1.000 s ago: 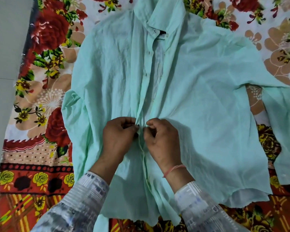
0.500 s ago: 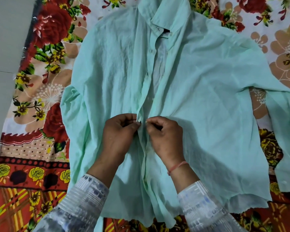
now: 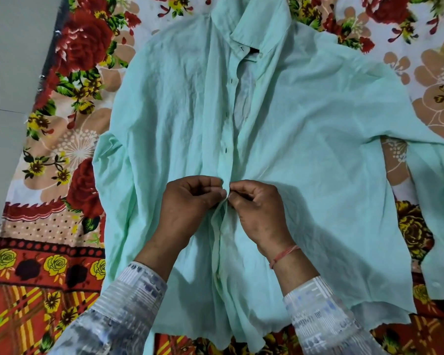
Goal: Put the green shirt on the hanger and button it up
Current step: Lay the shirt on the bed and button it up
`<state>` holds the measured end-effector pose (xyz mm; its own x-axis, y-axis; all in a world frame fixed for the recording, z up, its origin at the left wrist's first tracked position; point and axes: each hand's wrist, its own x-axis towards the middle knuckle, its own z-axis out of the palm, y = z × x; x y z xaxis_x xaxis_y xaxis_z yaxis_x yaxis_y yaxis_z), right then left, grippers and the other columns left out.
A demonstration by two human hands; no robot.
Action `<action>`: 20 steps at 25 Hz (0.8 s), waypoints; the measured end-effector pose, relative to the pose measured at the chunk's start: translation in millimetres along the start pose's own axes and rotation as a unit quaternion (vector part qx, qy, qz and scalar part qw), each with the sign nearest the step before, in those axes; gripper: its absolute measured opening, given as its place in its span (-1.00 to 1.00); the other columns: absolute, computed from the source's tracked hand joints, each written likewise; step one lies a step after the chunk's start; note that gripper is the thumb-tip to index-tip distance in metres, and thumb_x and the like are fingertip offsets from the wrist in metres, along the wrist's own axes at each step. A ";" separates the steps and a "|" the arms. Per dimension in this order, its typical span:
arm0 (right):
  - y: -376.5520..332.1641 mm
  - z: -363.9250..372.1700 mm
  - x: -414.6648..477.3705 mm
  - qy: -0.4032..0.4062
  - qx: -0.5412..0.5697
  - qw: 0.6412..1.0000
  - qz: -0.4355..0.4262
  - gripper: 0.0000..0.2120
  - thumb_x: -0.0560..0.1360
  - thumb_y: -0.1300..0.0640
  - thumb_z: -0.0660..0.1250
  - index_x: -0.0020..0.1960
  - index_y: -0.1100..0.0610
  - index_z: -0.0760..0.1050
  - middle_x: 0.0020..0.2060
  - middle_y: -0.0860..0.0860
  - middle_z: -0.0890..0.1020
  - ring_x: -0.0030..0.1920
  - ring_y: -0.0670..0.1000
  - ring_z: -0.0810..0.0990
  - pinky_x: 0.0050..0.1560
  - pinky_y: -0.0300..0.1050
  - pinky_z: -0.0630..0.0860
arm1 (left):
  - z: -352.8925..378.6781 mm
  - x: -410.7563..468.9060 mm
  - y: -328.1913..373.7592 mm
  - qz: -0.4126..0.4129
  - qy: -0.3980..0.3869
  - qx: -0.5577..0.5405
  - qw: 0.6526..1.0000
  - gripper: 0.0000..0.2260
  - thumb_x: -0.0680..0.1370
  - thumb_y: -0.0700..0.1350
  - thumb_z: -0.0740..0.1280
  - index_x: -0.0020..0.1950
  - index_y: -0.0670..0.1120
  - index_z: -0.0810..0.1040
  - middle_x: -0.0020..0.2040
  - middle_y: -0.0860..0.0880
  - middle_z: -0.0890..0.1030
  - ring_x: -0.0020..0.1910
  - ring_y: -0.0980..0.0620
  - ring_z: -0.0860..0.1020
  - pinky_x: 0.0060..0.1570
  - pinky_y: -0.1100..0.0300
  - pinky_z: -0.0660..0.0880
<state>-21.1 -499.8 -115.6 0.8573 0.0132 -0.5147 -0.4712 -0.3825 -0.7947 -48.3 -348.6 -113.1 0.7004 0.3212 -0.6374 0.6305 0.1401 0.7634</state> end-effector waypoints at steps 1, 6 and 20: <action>0.3 -1.1 0.3 -0.010 -0.005 1.000 -0.001 -0.83 0.54 0.23 0.46 0.02 0.01 0.77 -0.15 -0.13 0.78 -0.06 -0.14 0.75 0.08 -0.13 0.69 | 1.0 0.5 0.5 -0.001 0.003 0.011 1.000 -0.81 0.45 -0.29 0.63 0.01 -0.10 0.79 -0.16 -0.08 0.80 -0.11 -0.02 0.79 0.05 0.08 0.72; 2.2 -1.4 4.7 -0.002 0.026 1.000 0.011 -0.89 0.53 0.19 0.49 -0.03 0.03 0.78 -0.16 -0.10 0.79 -0.06 -0.10 0.76 0.12 -0.01 0.71 | 7.3 -1.4 4.8 0.045 0.022 0.113 0.992 -0.80 0.47 -0.23 0.61 0.03 0.02 0.79 -0.17 0.11 0.79 -0.10 0.21 0.76 0.00 0.29 0.67; 0.9 10.1 7.0 -0.020 -0.029 0.999 -0.021 -0.77 0.63 0.10 0.40 -0.19 0.11 0.55 -0.44 -0.13 0.47 -0.40 -0.14 0.39 -0.29 -0.21 0.39 | 15.8 -10.7 -4.0 0.102 0.068 0.174 0.977 -0.80 0.60 -0.16 0.50 0.20 0.03 0.77 0.00 0.23 0.76 0.04 0.30 0.71 0.12 0.36 0.61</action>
<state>-17.6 -490.7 -123.2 0.8663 0.0673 -0.4950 -0.4215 -0.4335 -0.7965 -53.0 -367.3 -111.0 0.7869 0.4345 -0.4383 0.5752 -0.2590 0.7759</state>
